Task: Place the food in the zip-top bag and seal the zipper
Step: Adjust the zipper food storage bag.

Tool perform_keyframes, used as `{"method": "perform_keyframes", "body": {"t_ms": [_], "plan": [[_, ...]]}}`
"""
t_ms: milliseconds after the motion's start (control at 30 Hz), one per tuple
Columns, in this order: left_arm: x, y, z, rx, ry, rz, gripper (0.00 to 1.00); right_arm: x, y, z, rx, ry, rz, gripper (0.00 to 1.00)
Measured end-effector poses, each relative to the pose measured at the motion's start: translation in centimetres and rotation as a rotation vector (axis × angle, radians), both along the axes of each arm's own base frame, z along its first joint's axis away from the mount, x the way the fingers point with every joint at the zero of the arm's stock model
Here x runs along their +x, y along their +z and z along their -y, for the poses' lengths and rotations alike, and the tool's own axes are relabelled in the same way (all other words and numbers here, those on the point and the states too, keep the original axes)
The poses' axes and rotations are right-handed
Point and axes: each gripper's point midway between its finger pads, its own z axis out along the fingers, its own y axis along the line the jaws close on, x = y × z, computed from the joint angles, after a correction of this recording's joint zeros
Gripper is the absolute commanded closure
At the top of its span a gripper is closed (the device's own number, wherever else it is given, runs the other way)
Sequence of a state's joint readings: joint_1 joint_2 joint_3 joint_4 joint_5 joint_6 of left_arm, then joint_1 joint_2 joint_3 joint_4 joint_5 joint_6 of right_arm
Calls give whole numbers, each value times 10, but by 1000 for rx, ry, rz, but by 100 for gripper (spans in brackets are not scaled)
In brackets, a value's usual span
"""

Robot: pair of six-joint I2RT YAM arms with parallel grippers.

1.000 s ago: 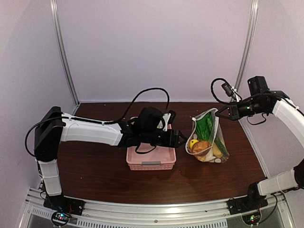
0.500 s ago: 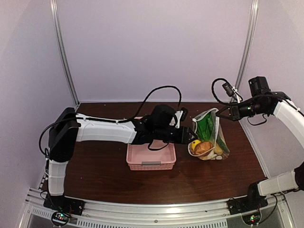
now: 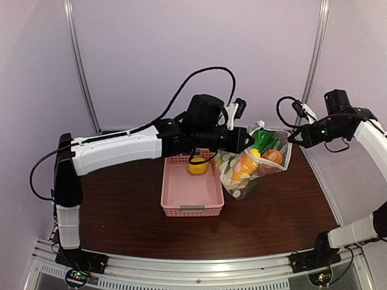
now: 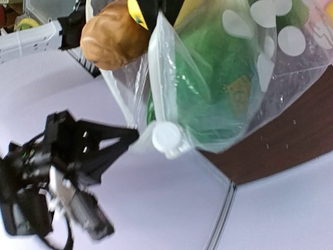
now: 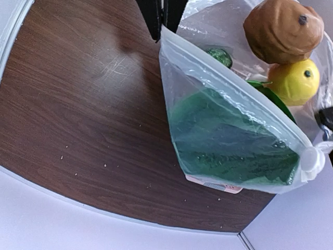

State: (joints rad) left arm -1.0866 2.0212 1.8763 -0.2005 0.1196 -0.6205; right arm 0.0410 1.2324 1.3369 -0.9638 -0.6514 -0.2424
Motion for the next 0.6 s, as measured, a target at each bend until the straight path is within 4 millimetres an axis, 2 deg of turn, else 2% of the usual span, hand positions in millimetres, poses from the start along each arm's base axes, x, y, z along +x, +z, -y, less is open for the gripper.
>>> {"method": "perform_keyframes", "body": {"t_ms": [33, 67, 100, 167, 233, 300, 367, 433, 500, 600], "plan": [[8, 20, 0, -40, 9, 23, 100, 2, 4, 3, -1, -9, 4, 97], [18, 31, -3, -67, 28, 40, 100, 4, 11, 5, 3, -16, 18, 96], [27, 34, -6, -77, 43, 45, 100, 4, 19, 4, 16, -14, 38, 95], [46, 28, -6, -85, 55, 20, 100, -1, 26, -5, 29, 14, 56, 93], [66, 4, 3, -72, 64, -9, 100, -10, 24, -20, 28, 64, 47, 93], [79, -31, 9, -36, 76, -52, 100, -15, 12, -30, 25, 96, 19, 92], [83, -74, 18, 12, 67, -116, 100, -19, -9, -29, -3, 93, -42, 89], [82, -105, 22, 50, 58, -162, 100, -18, -23, -23, -32, 77, -90, 86], [78, -119, 29, 59, 32, -194, 100, -17, -26, -20, -43, 75, -95, 86], [74, -107, 37, 21, 3, -211, 100, -17, -21, -19, -43, 69, -72, 90]]}}
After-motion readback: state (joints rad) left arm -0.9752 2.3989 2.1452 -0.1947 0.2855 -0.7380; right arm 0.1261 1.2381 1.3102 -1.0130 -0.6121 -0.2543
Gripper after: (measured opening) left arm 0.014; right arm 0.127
